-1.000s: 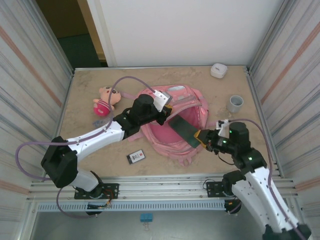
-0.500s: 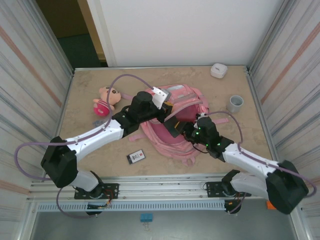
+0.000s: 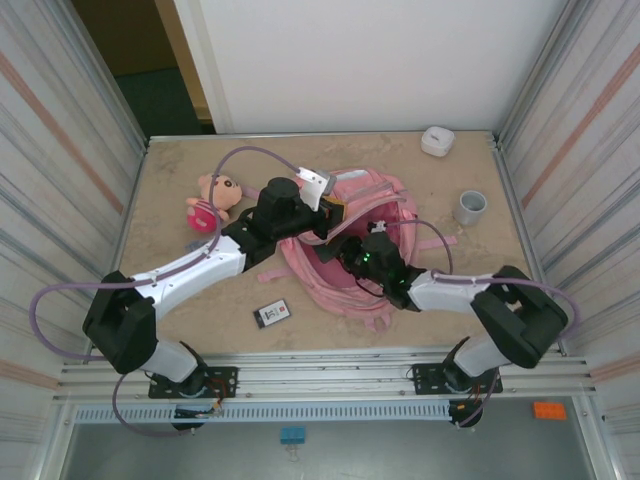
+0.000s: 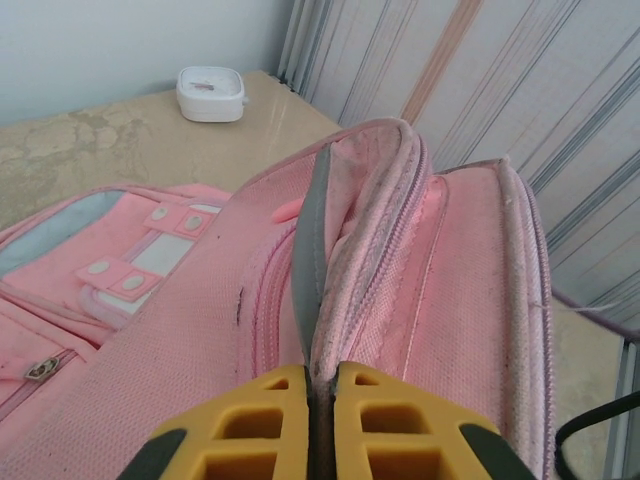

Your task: Pack the student bag

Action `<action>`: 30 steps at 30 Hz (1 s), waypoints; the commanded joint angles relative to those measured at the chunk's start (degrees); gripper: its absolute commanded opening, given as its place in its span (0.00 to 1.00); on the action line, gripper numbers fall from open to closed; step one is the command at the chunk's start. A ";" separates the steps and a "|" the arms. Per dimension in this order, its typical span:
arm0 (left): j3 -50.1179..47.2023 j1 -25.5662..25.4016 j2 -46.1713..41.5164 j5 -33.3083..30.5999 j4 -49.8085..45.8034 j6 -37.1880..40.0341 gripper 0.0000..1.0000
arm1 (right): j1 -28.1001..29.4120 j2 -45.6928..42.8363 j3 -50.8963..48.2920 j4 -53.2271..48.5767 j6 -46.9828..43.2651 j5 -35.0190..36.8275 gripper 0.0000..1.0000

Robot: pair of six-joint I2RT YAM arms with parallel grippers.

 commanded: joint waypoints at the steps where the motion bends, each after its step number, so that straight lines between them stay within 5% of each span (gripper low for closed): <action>1: 2.22 0.30 -1.60 2.52 11.68 -2.82 0.05 | 0.68 4.73 2.41 8.70 4.24 1.64 0.29; 8: 1.31 0.76 -2.15 -2.77 6.94 0.14 0.05 | 1.28 7.54 3.82 -1.15 6.07 1.63 0.51; 15: -0.39 0.85 -3.08 -7.48 2.01 4.41 0.05 | 1.69 -2.12 1.55 -19.40 1.84 1.56 0.68; 25: -4.23 0.71 -4.35 -6.89 0.02 6.55 0.08 | 2.02 -35.08 0.50 -51.68 -10.19 10.23 0.70; 30: -6.07 -0.37 -4.83 -5.20 -3.02 5.82 0.29 | 1.19 -48.32 4.92 -61.26 -23.36 14.28 0.70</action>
